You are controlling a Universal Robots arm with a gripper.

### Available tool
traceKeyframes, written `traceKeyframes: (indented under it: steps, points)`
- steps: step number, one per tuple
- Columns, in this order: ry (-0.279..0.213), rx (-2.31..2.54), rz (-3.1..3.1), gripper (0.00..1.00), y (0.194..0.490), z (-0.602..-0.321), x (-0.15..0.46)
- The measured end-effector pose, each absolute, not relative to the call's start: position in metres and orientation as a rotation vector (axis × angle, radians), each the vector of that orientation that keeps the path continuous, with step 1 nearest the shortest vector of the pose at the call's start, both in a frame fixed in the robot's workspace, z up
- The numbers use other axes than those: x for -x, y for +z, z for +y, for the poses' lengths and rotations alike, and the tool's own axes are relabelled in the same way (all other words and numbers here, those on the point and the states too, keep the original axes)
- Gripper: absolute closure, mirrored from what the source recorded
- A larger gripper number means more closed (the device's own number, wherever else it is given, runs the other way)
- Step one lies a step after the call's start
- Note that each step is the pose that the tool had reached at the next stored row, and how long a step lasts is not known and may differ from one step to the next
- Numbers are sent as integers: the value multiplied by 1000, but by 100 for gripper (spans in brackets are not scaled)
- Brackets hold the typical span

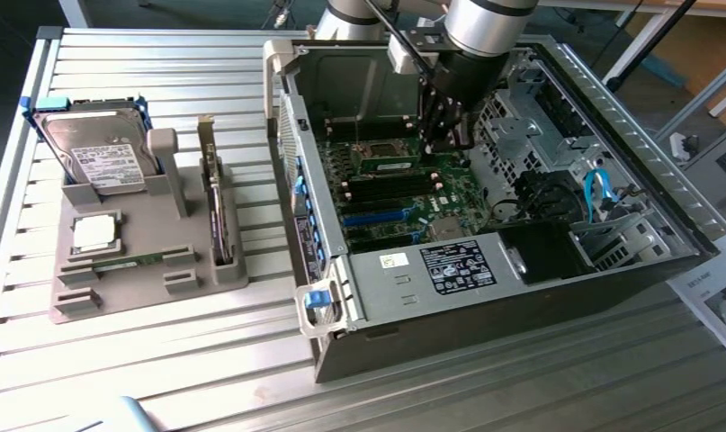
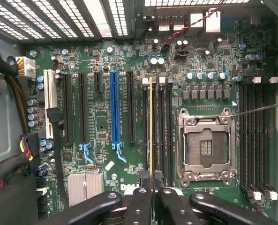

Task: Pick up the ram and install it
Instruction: 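Insert the ram into the slot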

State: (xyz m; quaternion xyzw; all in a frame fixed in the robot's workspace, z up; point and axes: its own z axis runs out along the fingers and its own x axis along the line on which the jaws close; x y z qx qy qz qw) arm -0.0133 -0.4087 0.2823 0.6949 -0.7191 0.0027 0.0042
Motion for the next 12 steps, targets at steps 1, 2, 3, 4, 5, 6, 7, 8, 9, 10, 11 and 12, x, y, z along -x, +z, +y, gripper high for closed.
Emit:
traceKeyframes:
  steps: [1,2,3,4,5,6,7,8,9,10,11,12]
  points:
    - [8,-2177,-2253,88,282,-409,13]
    - [8,-2177,-2253,88,282,-409,13]
    - [8,-2177,-2253,88,282,-409,13]
    - [8,-2178,-2253,88,282,-409,13]
    - [8,-2178,-2254,88,281,-409,13]
    - [8,-2177,-2253,88,281,-409,13]
    - [8,-2178,-2253,88,280,-409,13]
    - [8,-2178,-2253,88,280,-409,13]
    - [8,-2178,-2253,88,279,-409,13]
    - [8,-2178,-2253,88,279,-409,13]
    - [8,-2178,-2253,88,278,-409,13]
    - [8,-2178,-2252,88,278,-409,13]
